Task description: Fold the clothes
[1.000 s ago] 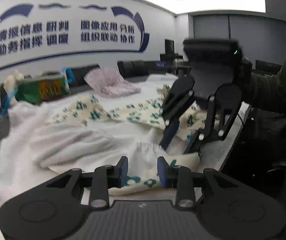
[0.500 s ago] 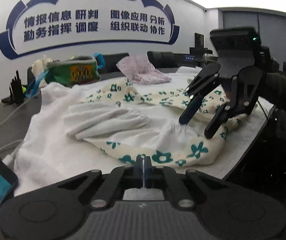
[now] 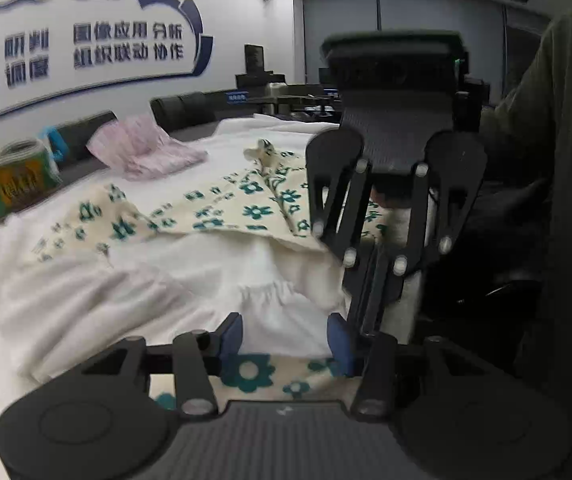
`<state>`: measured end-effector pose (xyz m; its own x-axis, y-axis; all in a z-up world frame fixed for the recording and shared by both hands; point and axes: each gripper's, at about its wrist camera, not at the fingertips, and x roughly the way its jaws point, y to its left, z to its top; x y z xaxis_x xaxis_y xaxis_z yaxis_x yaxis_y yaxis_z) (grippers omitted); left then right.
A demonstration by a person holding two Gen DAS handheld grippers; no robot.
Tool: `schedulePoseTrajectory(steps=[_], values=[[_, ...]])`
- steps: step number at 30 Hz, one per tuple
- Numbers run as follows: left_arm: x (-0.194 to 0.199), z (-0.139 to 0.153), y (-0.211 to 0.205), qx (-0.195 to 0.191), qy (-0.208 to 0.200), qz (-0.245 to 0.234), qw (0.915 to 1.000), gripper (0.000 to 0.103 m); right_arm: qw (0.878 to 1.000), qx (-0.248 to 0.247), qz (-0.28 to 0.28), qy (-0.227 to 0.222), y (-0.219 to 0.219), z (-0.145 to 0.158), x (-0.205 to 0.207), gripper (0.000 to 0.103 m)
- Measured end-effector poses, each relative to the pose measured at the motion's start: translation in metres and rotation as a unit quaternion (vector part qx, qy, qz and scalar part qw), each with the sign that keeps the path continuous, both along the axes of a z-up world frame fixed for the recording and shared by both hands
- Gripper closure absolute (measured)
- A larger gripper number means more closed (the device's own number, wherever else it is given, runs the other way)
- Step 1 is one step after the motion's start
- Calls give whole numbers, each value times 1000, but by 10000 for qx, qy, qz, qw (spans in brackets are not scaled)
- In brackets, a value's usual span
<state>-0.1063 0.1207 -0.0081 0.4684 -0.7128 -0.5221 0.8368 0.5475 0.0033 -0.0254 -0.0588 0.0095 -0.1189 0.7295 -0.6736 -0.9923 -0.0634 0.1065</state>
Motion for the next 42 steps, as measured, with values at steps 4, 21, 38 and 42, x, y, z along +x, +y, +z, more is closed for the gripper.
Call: schedulePoseTrajectory(steps=[4, 21, 38, 42], values=[[13, -3, 17, -362, 531, -2, 9979, 82, 9993, 253, 99, -241, -5, 19, 1, 101], [-36, -4, 43, -373, 368, 1556, 9864, 103, 9923, 156, -937, -791, 2, 12, 36, 99], [-31, 13, -29, -1061, 294, 1922, 9752, 70, 9186, 572, -3621, -1475, -145, 55, 16, 52], [-25, 5, -42, -841, 318, 2009, 9755, 70, 9010, 428, -4131, -1254, -172, 43, 11, 52]])
